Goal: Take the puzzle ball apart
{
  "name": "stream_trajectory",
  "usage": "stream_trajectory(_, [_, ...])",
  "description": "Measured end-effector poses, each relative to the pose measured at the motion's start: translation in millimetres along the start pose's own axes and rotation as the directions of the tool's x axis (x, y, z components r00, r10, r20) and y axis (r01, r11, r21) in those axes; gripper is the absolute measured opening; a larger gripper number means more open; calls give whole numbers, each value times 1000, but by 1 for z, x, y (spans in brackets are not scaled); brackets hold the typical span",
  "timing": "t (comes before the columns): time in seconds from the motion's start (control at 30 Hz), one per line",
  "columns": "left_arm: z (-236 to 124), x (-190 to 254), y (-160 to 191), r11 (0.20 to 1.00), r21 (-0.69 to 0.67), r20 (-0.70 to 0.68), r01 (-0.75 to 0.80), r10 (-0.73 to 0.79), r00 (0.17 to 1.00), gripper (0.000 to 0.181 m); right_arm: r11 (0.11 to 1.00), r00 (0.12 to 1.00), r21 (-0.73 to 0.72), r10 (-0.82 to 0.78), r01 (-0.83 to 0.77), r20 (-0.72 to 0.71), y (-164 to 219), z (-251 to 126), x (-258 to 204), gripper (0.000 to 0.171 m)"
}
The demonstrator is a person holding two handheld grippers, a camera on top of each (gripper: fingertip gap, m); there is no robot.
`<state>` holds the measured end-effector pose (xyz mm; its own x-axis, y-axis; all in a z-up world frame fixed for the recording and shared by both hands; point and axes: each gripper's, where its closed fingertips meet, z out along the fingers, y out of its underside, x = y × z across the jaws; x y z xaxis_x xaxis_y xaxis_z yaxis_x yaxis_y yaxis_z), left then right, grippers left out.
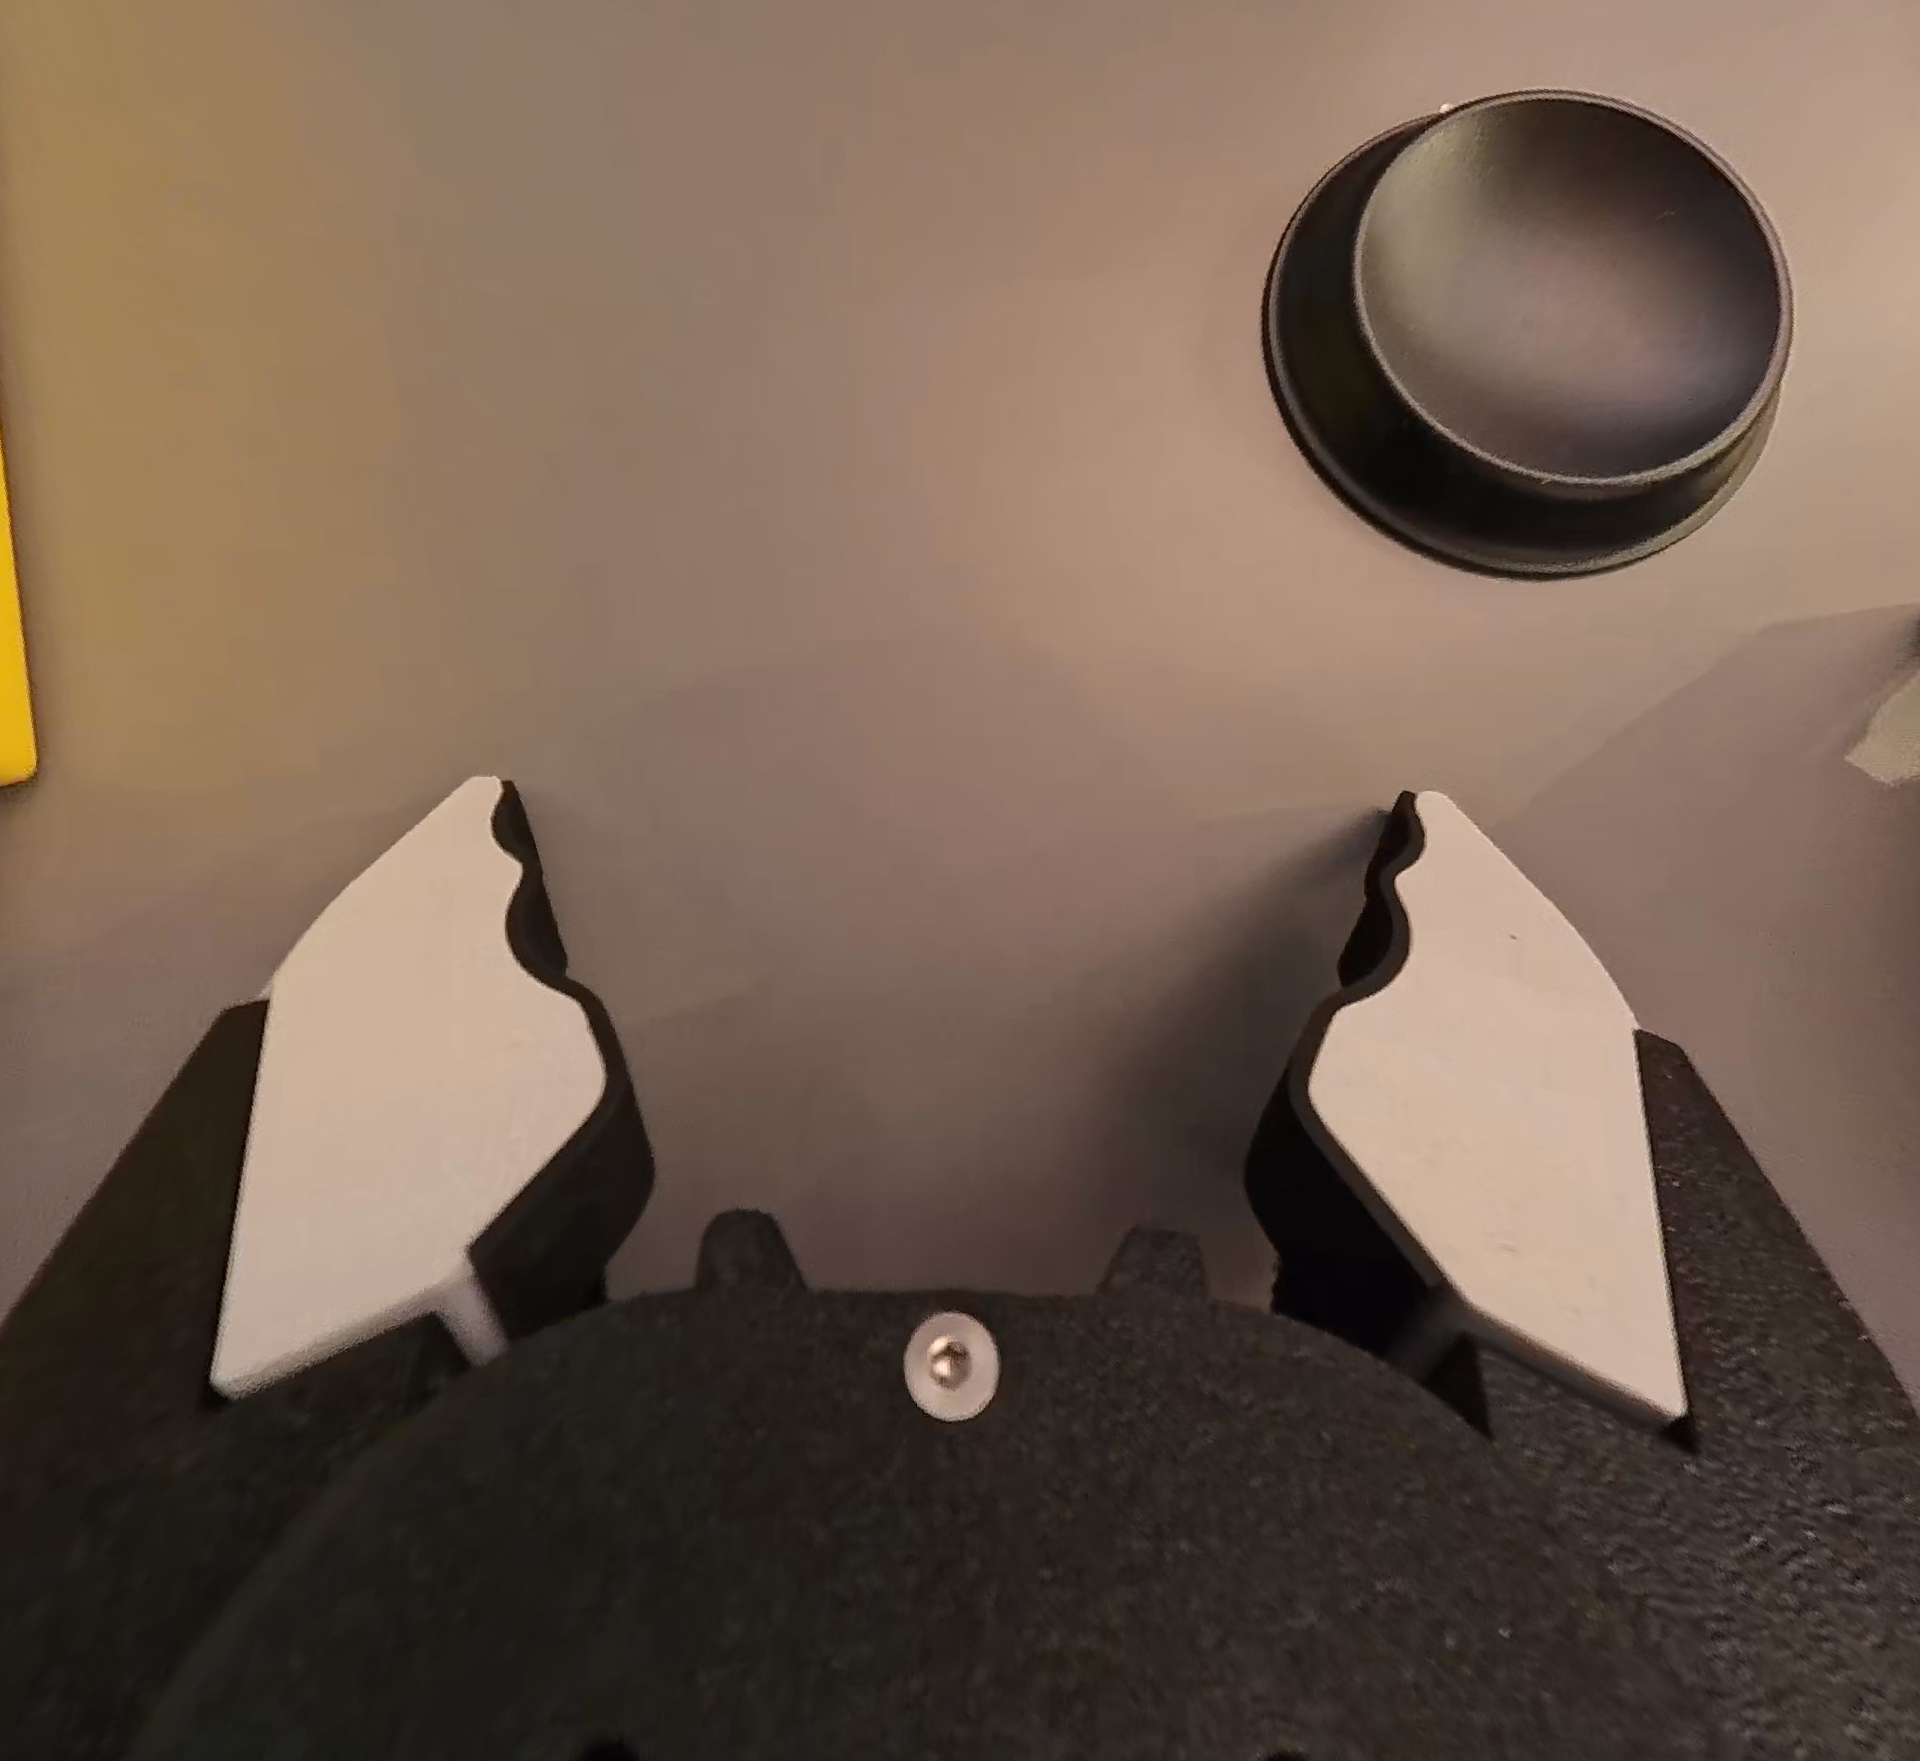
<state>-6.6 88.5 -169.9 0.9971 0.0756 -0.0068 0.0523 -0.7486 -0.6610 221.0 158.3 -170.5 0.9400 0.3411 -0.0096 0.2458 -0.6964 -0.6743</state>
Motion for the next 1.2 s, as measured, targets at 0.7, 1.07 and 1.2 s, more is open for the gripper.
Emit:
stream_trajectory(0.7, [3,-1,-3,999,8,33,37,-38,999,145,999,998,24,43,-42,-39,-5,4,1,139])
stream_trajectory(1.07, [2,-2,-2,997,13,68,74,-75,995,145,999,998,27,46,-45,-44,-5,3,2,138])
stream_trajectory(1.2, [0,0,-2,996,20,78,83,-84,993,142,999,998,27,46,-45,-45,-5,3,2,138])
